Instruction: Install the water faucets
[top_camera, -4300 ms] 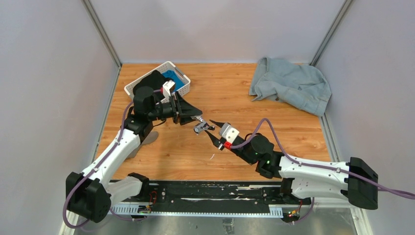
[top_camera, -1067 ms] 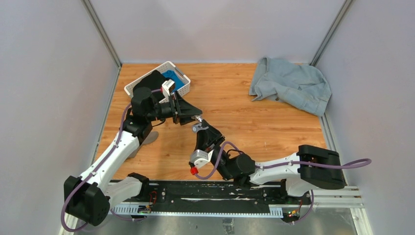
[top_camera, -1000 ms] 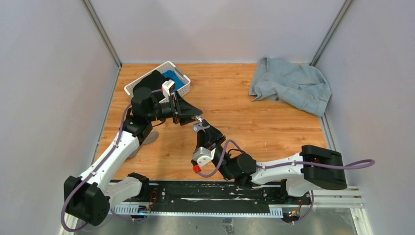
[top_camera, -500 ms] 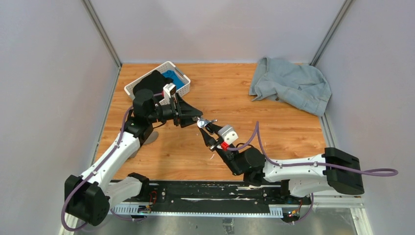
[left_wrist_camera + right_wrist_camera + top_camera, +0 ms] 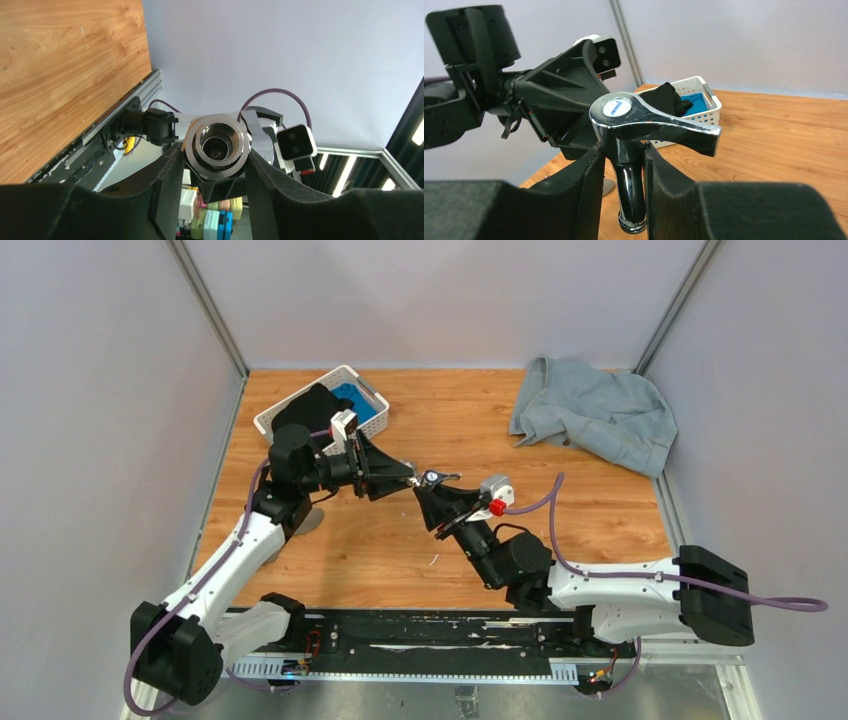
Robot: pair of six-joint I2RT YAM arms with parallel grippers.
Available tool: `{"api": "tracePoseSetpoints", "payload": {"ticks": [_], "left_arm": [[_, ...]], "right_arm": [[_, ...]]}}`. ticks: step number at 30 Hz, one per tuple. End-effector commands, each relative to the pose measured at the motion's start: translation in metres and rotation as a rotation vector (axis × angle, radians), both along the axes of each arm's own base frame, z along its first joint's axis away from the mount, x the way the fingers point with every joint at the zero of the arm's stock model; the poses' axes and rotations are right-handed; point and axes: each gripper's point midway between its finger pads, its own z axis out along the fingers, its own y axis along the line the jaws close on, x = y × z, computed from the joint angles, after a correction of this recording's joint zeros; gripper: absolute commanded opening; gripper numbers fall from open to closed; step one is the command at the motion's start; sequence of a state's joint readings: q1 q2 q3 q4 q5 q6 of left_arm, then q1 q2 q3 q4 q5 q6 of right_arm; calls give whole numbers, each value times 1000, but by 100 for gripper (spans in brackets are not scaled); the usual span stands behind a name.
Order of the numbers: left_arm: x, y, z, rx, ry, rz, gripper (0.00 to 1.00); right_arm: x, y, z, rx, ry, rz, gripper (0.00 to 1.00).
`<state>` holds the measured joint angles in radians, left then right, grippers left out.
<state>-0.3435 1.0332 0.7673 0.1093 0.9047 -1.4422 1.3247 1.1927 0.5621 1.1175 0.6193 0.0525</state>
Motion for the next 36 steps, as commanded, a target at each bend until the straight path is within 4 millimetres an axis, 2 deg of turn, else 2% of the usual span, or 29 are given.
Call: {"api": "tracePoseSetpoints", "payload": {"ticks": [1, 3, 7, 13, 17, 22, 27, 30, 32, 36], "left_arm": [[-9, 4, 38, -63, -214, -14, 0], [-8, 4, 39, -63, -217, -13, 1], [-7, 4, 40, -61, -221, -12, 20], [-6, 3, 39, -58, -224, -16, 38], [-4, 3, 36, -52, -216, -13, 54], [-4, 3, 37, -47, -220, -11, 80], [-3, 4, 33, -20, -212, -6, 87], [-2, 5, 29, 21, -218, 3, 88], [-2, 7, 25, 60, -222, 13, 88], [1, 17, 10, 199, -255, 68, 92]], "right_arm": [[17, -27, 1, 128, 89, -101, 0], [18, -30, 1, 125, 87, -102, 0], [21, -36, -3, 104, 82, -106, 0], [24, -46, -3, 103, 68, -114, 0], [28, -51, 0, 92, 55, -133, 0], [32, -59, 0, 94, 54, -152, 0], [37, -69, 1, 80, 41, -185, 0], [46, -89, -4, 62, 36, -251, 0], [57, -109, -16, 27, 52, -309, 0], [83, -154, -58, -50, 155, -378, 0]]}}
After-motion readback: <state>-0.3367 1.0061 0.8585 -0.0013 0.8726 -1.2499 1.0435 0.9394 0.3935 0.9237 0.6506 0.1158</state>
